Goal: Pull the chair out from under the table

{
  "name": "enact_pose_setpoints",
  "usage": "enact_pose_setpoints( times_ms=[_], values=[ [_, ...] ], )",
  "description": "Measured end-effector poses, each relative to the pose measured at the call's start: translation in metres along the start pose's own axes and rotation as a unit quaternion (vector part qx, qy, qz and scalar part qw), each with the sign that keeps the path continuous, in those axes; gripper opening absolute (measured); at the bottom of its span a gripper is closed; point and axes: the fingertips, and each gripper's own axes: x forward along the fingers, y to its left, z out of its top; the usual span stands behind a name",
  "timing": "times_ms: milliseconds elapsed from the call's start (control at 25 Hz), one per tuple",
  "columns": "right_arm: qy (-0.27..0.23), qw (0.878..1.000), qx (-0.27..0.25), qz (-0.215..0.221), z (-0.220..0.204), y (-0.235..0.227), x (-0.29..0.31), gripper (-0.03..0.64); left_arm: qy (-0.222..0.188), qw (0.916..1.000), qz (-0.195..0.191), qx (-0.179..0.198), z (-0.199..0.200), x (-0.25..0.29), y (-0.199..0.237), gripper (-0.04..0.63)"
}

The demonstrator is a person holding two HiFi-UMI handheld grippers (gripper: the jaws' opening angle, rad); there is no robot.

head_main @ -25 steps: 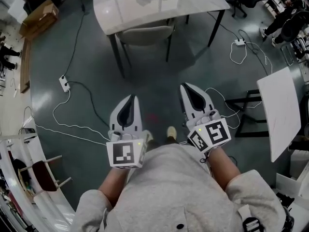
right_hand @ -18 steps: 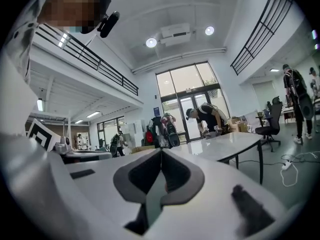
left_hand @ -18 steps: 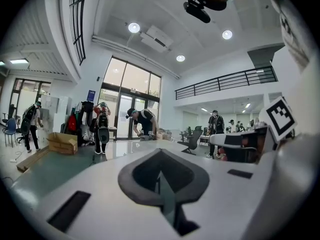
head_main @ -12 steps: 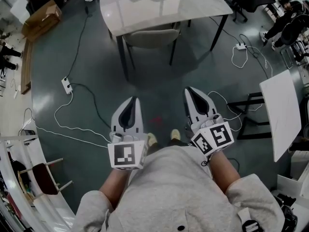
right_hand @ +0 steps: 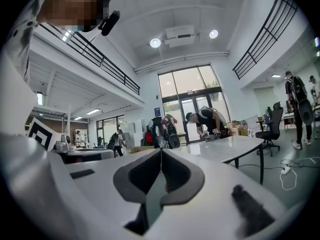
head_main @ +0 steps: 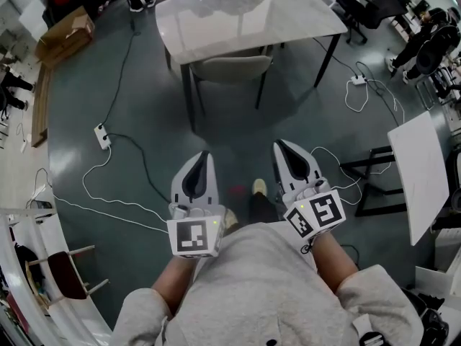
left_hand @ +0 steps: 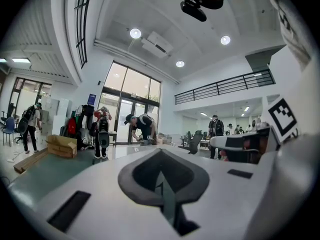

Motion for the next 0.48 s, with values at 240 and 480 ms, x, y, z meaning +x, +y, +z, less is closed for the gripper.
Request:
enact_pose_setpoints(
  times_ms=[240, 480],
  values=[
    [-0.007, 1.0, -0.012, 0.0, -0.001, -0.003, 0.012, 0.025, -0.001, 1.0, -0.003, -0.001, -0.005, 0.009, 0.006, 0.014],
    [-0.005, 1.0, -0.006, 0.0, -0.005, -0.023, 0.037, 0.025, 0.002, 0.9999, 0.001, 0.01, -0.007, 0.04, 0.013, 0.012]
  ],
)
